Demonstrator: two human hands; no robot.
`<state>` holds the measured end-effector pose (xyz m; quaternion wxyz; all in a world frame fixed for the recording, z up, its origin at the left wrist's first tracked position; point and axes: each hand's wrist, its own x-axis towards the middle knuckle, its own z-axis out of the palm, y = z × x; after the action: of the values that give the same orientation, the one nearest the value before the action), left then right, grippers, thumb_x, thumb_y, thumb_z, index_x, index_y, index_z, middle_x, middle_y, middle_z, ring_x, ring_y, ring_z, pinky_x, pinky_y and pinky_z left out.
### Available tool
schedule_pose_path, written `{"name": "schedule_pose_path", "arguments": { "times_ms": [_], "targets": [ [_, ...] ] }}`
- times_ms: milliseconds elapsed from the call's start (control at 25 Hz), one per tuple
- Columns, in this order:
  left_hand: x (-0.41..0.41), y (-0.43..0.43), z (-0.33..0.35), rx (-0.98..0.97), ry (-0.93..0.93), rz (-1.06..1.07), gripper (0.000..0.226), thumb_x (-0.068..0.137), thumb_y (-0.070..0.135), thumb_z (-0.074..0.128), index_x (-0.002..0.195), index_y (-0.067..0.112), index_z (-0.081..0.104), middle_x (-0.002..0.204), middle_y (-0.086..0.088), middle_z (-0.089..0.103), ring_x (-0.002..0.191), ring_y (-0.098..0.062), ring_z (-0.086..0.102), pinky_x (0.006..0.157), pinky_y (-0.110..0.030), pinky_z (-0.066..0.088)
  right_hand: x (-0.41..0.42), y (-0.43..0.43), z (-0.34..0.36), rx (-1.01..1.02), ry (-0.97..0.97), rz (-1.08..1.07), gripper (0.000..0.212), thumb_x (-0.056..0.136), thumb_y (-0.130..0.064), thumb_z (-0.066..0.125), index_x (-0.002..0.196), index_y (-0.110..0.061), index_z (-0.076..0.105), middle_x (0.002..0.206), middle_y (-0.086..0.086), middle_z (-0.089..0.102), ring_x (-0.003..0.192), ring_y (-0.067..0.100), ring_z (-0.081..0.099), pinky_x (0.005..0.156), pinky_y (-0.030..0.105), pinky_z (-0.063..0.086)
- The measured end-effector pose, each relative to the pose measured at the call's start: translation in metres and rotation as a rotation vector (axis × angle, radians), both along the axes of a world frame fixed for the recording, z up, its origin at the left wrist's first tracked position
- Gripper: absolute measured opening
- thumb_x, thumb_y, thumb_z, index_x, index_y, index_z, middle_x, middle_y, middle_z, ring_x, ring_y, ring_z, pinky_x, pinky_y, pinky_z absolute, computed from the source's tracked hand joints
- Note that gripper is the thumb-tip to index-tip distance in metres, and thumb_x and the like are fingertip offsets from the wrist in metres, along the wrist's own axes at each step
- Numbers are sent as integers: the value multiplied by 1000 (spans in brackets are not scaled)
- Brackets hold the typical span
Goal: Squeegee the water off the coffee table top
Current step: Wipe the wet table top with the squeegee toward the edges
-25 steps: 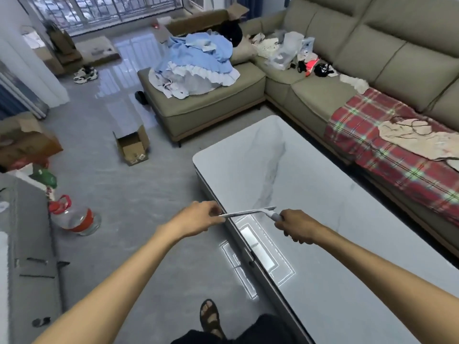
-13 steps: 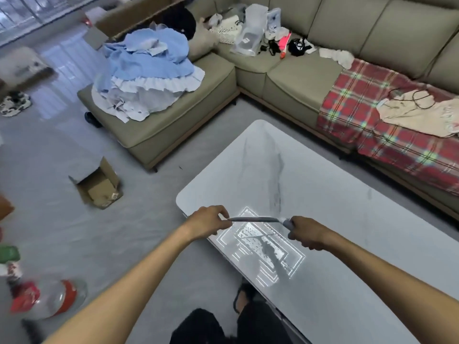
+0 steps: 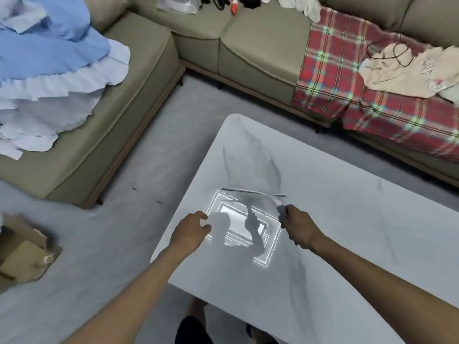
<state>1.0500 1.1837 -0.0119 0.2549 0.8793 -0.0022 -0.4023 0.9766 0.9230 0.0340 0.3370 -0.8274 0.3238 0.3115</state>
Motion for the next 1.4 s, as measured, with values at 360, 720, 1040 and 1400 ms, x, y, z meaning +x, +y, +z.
{"name": "schedule_pose_path", "arguments": {
  "times_ms": [360,720,1040,1400],
  "targets": [
    [127,-35,-173,17,-101,-111,28,81,16,58,104,13,44,129,-11,30,125,-29,33,91,-32,39,217,-35,-117,-322,-252,67,34,86,-8,42,119,-17,43,103,18,56,97,41,52,71,35,36],
    [123,-39,-211,31,-26,-199,26,76,16,57,95,21,40,127,-10,27,119,-28,42,86,-32,41,274,-27,-155,-374,-189,150,47,83,-1,35,127,-16,41,112,20,55,92,38,48,68,37,38],
    [125,-39,-194,52,50,-246,28,76,12,54,100,19,42,144,-16,15,137,-34,30,90,-32,37,136,-15,-130,-289,-55,400,72,87,-8,43,150,-31,16,94,17,59,75,36,51,62,33,39],
    [124,-38,-196,58,72,-240,28,73,16,58,96,20,42,149,-21,12,145,-34,16,103,-41,40,145,-56,-115,-355,-142,342,57,93,-20,41,147,-29,24,130,19,57,111,44,55,93,45,47]
  ]
}}
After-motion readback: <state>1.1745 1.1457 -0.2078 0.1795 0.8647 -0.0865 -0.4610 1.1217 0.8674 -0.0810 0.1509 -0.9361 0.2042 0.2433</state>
